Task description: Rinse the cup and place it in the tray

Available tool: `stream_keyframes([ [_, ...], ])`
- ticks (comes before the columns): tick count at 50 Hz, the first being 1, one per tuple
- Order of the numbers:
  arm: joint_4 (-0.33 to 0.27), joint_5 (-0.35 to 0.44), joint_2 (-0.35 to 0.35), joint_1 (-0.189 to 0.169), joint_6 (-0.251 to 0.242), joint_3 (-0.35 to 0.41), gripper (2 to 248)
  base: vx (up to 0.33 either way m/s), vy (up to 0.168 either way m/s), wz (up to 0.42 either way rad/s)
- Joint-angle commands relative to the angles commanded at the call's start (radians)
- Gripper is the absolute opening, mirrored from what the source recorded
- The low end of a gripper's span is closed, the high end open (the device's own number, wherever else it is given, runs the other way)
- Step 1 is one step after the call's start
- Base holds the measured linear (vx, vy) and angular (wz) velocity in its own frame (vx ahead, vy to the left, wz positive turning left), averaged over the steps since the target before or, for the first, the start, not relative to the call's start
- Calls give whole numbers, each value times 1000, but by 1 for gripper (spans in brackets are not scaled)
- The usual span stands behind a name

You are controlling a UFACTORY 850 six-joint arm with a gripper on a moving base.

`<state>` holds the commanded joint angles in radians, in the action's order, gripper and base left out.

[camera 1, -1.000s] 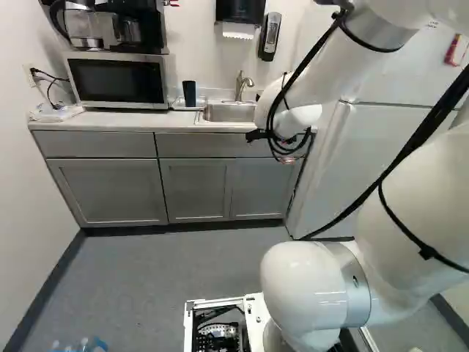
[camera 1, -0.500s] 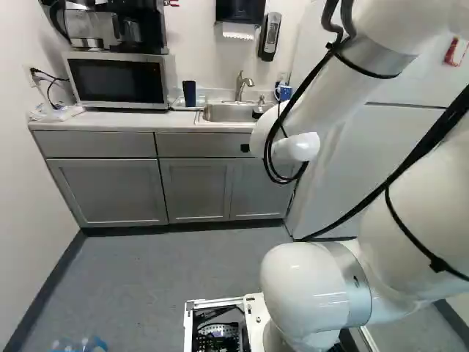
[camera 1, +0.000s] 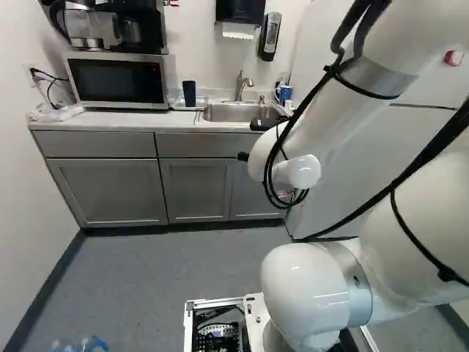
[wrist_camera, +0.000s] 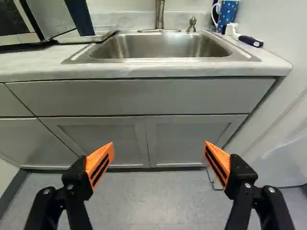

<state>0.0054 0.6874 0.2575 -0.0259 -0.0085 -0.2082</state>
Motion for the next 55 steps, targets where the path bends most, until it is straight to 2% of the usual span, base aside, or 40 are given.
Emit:
stream_keyframes([
  [27,-4,133,16,19,6,87,247,0,0,0],
  [55,-5,185,22,26,8,121,247,0,0,0],
])
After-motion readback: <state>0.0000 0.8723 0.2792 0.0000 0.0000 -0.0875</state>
